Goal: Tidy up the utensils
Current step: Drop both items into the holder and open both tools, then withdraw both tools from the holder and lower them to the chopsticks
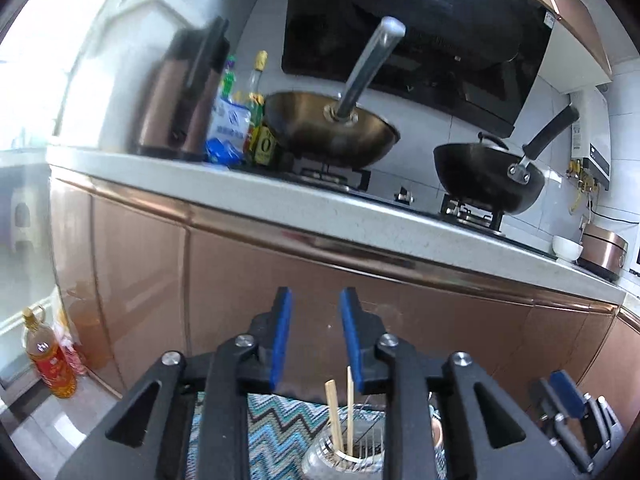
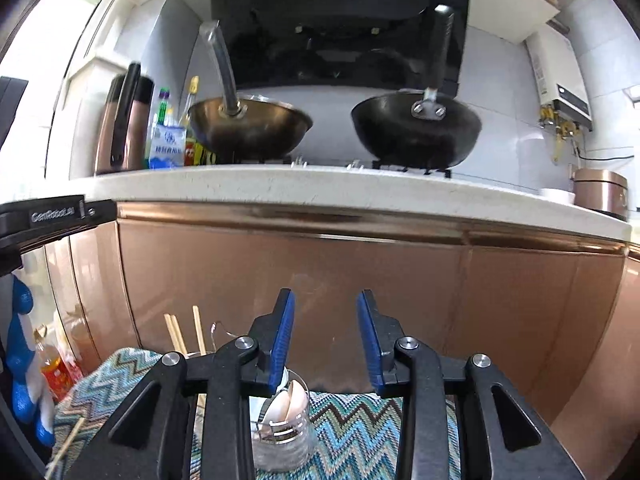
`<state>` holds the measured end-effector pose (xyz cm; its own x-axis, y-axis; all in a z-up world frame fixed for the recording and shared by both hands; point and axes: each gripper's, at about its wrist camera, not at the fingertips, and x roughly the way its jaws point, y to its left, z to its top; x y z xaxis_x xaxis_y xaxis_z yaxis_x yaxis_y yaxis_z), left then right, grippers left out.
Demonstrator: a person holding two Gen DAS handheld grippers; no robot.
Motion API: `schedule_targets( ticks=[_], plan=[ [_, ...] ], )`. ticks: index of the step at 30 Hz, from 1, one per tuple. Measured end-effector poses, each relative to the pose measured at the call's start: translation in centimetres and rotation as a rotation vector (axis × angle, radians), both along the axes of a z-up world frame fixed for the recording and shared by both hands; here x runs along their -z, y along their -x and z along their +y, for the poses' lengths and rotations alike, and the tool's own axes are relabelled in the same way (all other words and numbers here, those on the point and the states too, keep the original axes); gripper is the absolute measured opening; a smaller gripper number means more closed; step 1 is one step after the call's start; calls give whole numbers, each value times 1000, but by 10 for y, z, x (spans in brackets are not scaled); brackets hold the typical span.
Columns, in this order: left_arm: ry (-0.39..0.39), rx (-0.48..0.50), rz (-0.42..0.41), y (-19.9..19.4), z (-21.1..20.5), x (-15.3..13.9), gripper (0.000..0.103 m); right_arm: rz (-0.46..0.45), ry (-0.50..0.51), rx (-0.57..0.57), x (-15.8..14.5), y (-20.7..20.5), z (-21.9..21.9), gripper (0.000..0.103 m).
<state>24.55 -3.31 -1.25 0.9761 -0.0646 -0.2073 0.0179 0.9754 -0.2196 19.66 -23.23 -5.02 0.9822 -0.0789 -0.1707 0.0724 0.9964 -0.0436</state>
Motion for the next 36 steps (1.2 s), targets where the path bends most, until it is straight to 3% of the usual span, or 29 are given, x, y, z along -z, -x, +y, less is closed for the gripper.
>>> schedule_targets(
  ticks=[14,20,28,36],
  plan=[
    [-78,-21,-4,119,34,-41,40,-73,-36,-5,-56,121,15,46],
    [-108,-49,-23,168,54,-45,44,-78,-54,2,-59,162,14,53],
    [-141,-105,-29,204,71,-36,49,-87,-74,46,-57,202,1,67],
    [-140,-157,-42,226,87,-34,50,-124,-95,87,-61,226,-11,69]
  ],
)
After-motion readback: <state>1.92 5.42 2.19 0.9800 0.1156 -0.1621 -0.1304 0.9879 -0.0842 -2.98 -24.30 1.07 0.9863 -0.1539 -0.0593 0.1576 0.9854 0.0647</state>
